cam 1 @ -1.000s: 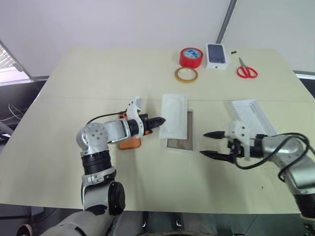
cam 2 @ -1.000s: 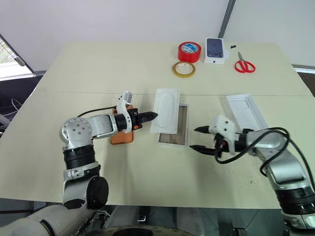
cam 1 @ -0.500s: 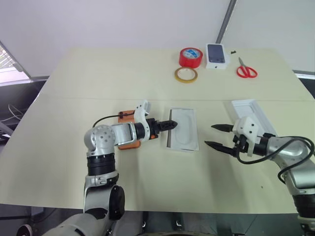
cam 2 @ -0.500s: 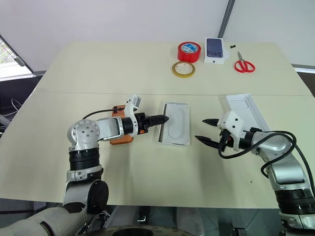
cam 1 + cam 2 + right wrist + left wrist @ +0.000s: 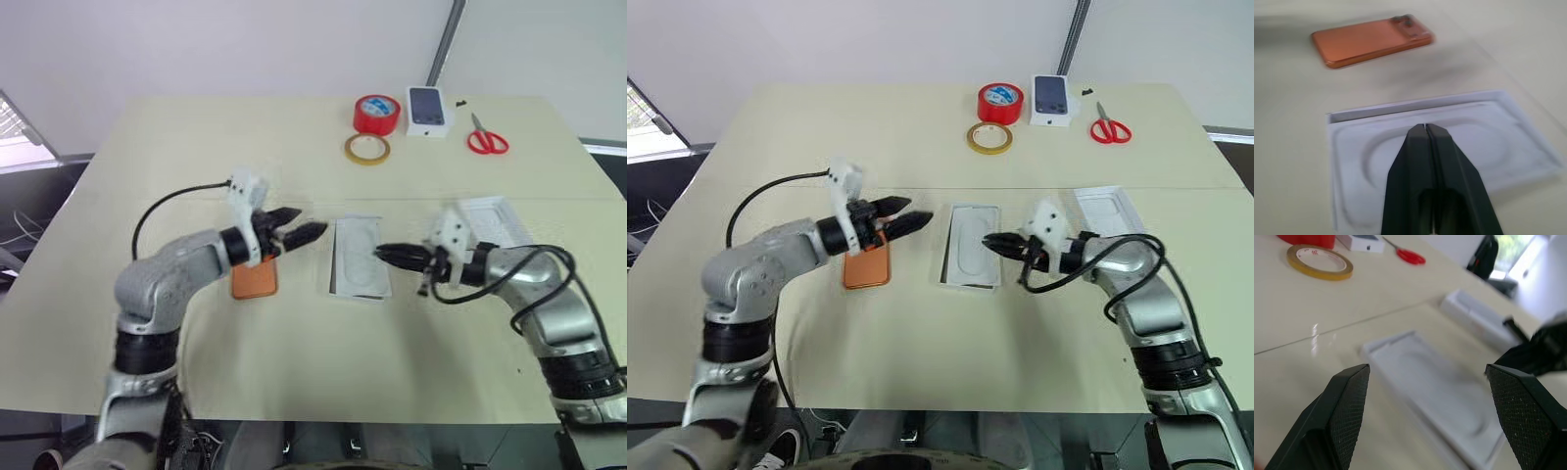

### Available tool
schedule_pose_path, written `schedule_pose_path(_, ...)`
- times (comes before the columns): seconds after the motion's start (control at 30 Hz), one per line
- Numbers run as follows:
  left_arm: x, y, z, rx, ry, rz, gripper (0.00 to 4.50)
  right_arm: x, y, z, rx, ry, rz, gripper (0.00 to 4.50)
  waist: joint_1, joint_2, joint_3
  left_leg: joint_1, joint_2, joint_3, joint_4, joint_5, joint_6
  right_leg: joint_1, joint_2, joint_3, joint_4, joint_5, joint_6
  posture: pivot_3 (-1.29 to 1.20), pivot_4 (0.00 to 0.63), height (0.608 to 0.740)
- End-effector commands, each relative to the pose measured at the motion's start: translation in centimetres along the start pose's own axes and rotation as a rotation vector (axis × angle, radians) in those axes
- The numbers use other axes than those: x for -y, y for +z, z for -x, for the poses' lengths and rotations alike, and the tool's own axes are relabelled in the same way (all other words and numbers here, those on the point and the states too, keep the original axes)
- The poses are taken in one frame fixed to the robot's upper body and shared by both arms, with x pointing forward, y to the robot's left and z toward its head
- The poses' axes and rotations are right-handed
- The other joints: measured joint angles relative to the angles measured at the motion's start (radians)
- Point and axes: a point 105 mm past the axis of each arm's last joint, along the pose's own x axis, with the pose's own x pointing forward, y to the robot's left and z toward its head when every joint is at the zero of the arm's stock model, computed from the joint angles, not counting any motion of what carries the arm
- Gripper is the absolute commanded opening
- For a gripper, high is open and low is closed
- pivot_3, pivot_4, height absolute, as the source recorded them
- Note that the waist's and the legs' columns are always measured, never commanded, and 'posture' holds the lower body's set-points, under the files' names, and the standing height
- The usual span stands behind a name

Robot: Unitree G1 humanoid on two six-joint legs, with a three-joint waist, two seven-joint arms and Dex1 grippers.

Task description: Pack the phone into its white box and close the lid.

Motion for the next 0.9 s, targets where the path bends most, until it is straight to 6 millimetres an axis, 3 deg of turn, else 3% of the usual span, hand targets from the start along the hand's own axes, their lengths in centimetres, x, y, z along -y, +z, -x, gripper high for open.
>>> schedule_pose_path(0.03, -0.6, 0.0, 1.4, 0.023, -0.021, -0.181, 4.00, -0.5, -0.5, -1.4, -0.036, 0.036, 0.075, 0.03, 0.001, 0.000, 0.000, 0.000, 0.000, 0.000, 0.000, 0.000, 0.000, 0.000, 0.000, 0.000, 0.000, 0.000, 0.000, 0.00, 0.150, 0.740)
schedule_pose_path(0.1, -0.8, -0.2, 1.9, 0.023, -0.026, -0.192, 4.00, -0.5, -1.2, -1.7, -0.077, 0.046, 0.081, 0.03, 0.008, 0.000, 0.000, -0.001, 0.000, 0.000, 0.000, -0.001, 0.001, 0.000, -0.001, 0.000, -0.001, 0.000, 0.000, 0.00, 0.150, 0.740)
schedule_pose_path(0.23, -1.3, 0.0, 2.7, 0.036, -0.007, -0.175, 4.00, -0.4, -0.7, -2.9, -0.078, 0.060, 0.113, 0.03, 0.006, 0.000, 0.000, -0.002, 0.000, 0.000, 0.001, -0.003, 0.005, 0.000, -0.001, 0.000, -0.003, 0.000, 0.000, 0.00, 0.150, 0.740)
schedule_pose_path(0.37, -1.1, -0.3, 2.7, 0.040, 0.015, -0.172, 4.00, 0.0, -0.3, -4.2, -0.065, 0.051, 0.115, 0.03, 0.000, 0.000, 0.000, -0.002, 0.000, 0.000, 0.000, -0.003, 0.005, -0.001, -0.001, 0.000, -0.002, 0.000, 0.000, 0.00, 0.150, 0.740)
schedule_pose_path(0.53, -1.0, -0.6, 2.7, 0.040, 0.040, -0.175, 4.00, 1.4, -1.3, -4.9, -0.117, -0.011, 0.127, 0.03, 0.000, 0.000, 0.000, -0.002, 0.000, 0.000, 0.001, -0.003, 0.005, -0.001, -0.001, 0.000, -0.001, 0.000, 0.000, 0.00, 0.150, 0.740)
schedule_pose_path(0.9, -0.7, -0.8, 2.8, 0.046, 0.049, -0.163, 4.00, 3.4, 1.0, -2.9, -0.098, -0.041, 0.177, 0.03, 0.000, 0.000, 0.000, -0.002, 0.000, 0.000, 0.000, -0.003, 0.005, -0.001, -0.001, 0.000, -0.001, 0.000, 0.000, 0.00, 0.150, 0.740)
